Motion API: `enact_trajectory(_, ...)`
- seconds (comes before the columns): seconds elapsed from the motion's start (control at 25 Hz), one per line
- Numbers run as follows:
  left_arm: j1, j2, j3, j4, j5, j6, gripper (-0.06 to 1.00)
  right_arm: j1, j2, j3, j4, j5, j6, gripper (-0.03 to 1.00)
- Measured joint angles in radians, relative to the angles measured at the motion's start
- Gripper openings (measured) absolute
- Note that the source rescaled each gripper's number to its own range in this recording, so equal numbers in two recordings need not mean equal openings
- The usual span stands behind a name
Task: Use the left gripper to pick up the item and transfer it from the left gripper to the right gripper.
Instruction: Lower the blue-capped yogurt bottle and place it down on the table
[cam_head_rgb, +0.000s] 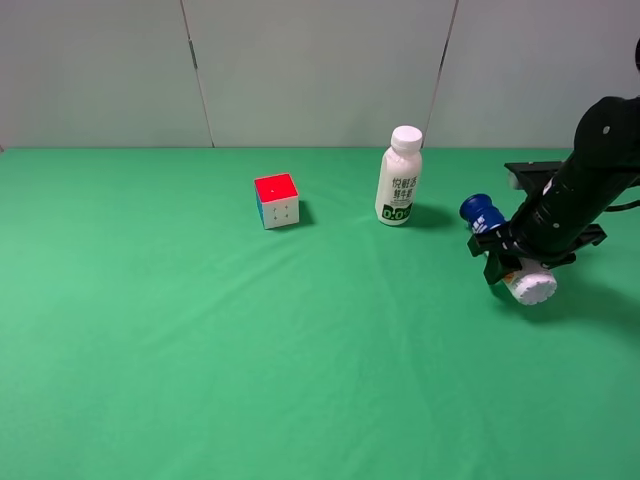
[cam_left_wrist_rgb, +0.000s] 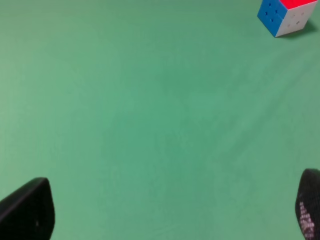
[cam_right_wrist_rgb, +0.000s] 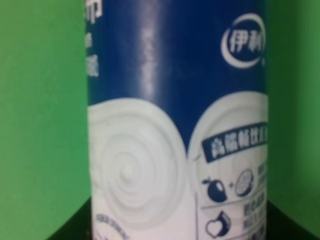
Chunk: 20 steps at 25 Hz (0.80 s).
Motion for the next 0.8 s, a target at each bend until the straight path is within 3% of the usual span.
enact_trajectory(0.6, 0.000, 0.000, 0.000, -0.002, 0.000, 0.000, 0.95, 0.000, 0.010, 0.000, 0.004, -0.016, -0.005, 0.02)
enact_trajectory(0.64, 0.000, 0.000, 0.000, -0.002, 0.000, 0.000, 0.95, 0.000, 0.010, 0.000, 0.011, -0.016, -0.003, 0.10)
enact_trajectory(0.72, 0.000, 0.000, 0.000, -0.002, 0.000, 0.000, 0.95, 0.000, 0.010, -0.001, 0.019, -0.014, 0.003, 0.61)
enact_trajectory(0.76, 0.000, 0.000, 0.000, -0.002, 0.000, 0.000, 0.95, 0.000, 0.009, -0.001, 0.021, -0.014, 0.004, 0.77)
enact_trajectory(0.8, 0.000, 0.000, 0.000, -0.002, 0.000, 0.000, 0.95, 0.000, 0.009, -0.001, 0.021, -0.009, 0.005, 0.86)
